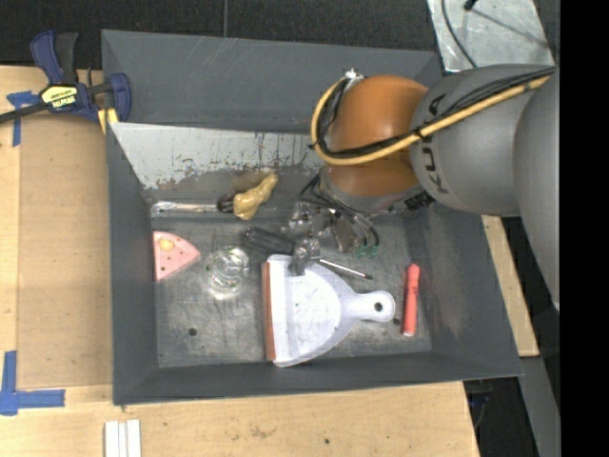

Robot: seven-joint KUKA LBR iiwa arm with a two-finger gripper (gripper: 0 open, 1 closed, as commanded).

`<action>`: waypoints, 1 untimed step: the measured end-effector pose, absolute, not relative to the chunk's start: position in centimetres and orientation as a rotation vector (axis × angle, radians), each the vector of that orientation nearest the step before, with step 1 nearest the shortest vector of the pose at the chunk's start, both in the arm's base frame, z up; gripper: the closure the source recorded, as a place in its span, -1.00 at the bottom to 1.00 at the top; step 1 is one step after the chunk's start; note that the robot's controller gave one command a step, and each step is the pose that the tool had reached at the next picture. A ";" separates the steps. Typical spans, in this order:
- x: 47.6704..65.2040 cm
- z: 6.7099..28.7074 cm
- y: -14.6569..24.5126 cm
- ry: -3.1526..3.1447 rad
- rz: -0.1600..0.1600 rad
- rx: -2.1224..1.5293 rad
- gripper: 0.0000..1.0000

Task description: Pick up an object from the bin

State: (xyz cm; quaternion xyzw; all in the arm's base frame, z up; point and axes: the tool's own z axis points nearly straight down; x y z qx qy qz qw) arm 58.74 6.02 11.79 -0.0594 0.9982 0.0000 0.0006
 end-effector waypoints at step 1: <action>55.6 24.7 7.4 3.134 -0.001 -0.206 1.00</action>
Offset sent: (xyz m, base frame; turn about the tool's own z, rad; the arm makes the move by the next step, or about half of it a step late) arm 0.0000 0.0000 0.0000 0.0000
